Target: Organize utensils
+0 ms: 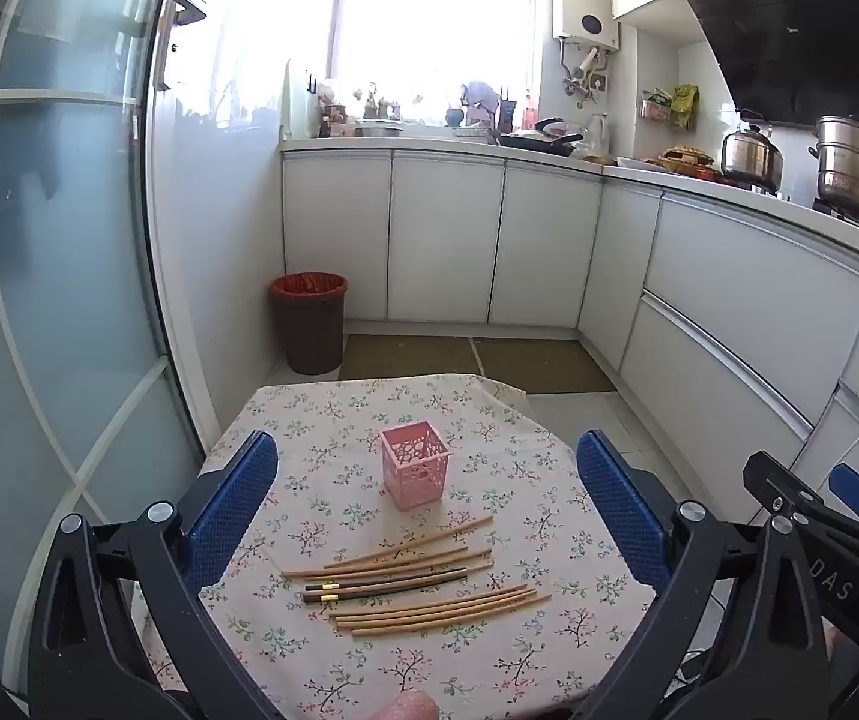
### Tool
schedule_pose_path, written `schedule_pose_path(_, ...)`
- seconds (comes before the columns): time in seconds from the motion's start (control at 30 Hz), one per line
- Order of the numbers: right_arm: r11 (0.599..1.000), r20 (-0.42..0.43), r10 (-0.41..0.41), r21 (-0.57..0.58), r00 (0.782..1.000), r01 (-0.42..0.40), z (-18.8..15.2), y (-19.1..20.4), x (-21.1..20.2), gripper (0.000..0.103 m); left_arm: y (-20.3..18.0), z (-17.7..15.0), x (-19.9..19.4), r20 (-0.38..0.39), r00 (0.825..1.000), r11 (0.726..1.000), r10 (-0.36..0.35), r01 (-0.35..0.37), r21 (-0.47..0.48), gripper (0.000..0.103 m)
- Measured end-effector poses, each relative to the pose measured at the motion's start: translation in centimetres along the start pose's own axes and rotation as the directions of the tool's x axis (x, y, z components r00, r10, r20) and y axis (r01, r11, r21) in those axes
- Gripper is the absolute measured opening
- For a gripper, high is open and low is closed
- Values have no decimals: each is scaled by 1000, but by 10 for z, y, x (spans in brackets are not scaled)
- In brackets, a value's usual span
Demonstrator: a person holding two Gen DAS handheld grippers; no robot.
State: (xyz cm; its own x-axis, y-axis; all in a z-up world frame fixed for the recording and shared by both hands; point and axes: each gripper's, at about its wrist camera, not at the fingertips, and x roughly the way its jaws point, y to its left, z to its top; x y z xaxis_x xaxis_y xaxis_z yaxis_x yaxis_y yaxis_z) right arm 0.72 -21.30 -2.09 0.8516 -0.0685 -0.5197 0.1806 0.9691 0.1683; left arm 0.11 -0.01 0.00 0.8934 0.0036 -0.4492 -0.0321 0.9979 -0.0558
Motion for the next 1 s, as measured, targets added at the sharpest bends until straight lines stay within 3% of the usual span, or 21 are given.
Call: schedule_pose_path(1.0,1000,-22,-9,4,1000,9,-2,0,2,96,4,-5,-3,9,1000,1000,9,-9,8,96)
